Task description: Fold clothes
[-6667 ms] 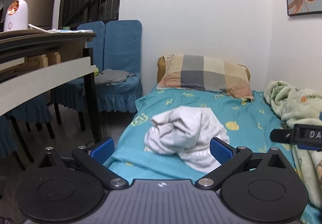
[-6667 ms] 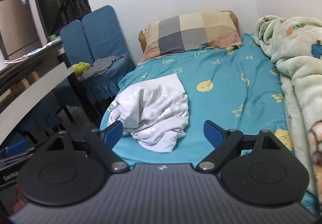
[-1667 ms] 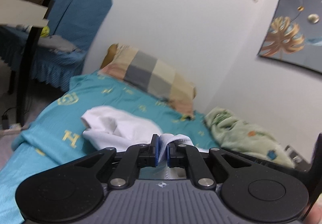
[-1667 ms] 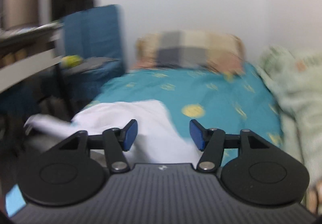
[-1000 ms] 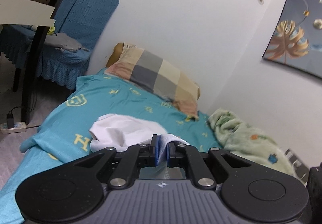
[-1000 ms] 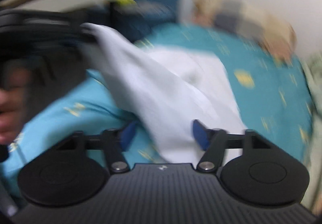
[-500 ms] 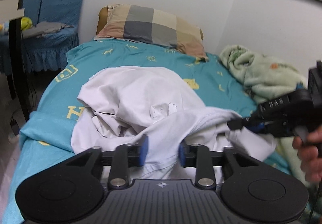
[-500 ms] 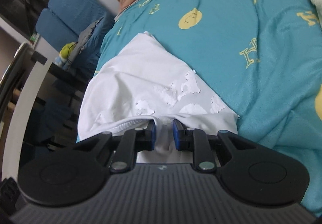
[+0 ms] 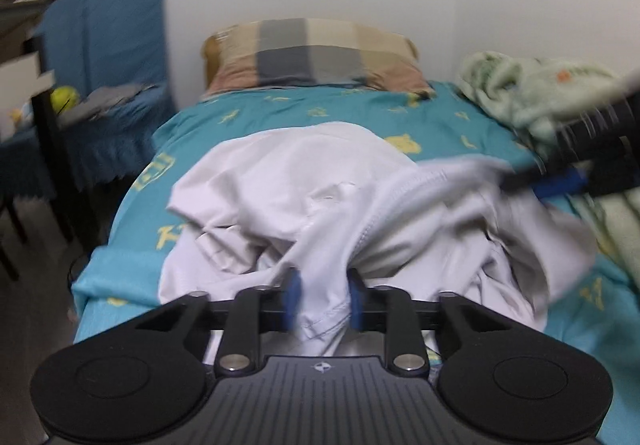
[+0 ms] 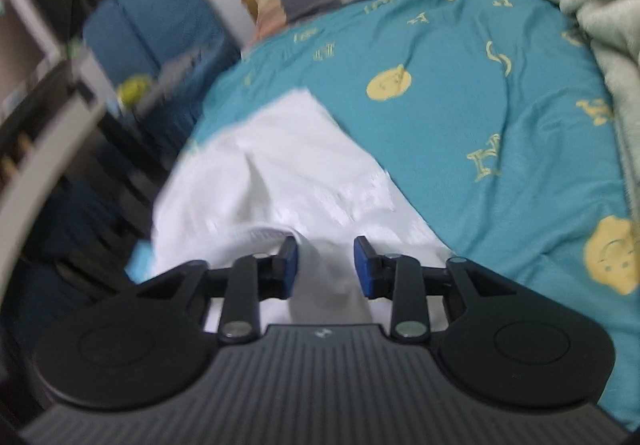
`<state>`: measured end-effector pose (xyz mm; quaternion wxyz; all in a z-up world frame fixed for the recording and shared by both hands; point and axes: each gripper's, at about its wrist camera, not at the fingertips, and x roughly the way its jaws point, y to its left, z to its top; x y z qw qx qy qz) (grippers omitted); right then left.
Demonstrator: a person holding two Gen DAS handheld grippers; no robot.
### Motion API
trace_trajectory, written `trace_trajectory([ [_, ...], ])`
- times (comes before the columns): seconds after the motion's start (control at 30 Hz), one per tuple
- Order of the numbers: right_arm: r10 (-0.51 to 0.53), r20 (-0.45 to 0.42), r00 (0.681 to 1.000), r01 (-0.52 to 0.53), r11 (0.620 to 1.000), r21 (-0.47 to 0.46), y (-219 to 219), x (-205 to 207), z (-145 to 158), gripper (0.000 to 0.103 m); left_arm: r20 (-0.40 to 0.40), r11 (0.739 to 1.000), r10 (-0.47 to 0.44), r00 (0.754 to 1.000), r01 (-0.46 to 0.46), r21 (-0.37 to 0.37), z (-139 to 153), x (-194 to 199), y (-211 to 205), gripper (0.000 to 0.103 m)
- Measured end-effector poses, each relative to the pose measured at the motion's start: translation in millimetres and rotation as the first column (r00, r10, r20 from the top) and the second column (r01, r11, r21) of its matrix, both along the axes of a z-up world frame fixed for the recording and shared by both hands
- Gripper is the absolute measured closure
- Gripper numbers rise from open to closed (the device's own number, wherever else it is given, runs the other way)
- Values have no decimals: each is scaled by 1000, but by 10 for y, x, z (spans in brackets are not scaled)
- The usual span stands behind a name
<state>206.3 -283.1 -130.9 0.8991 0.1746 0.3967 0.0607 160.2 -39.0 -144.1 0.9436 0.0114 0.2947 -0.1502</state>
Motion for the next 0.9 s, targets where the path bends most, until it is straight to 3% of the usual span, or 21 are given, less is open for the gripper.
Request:
trace_trajectory([
  [0.13,80,-61,995,-89,983,-159,190,-146,-48,65,38,988,74,997,-68,-139,217,-10,248,94],
  [0.23,100,-90,991,-123,947,-297,291,-257,-82,63,85,970,119,989,-98,-222,416,-64,388,94],
  [0.37,151,-140,979,-194,905,-378,412,-420,-110,61,135,954,168,977,-126,-272,609,-129,502,95],
  [0.57,152,-141,978,-195,906,-375,455,-532,-75,61,112,938,211,971,-169,-303,650,-108,611,95],
  [0.7,207,25,978,-184,914,-362,595,-653,166,60,107,929,216,970,-171,-329,648,-162,677,95],
  [0.8,285,147,947,-232,926,-299,737,-674,248,60,118,931,207,971,-159,-330,666,-194,666,95],
  [0.9,365,216,906,-284,900,-330,948,-708,225,55,124,932,205,971,-155,-328,673,-209,658,95],
])
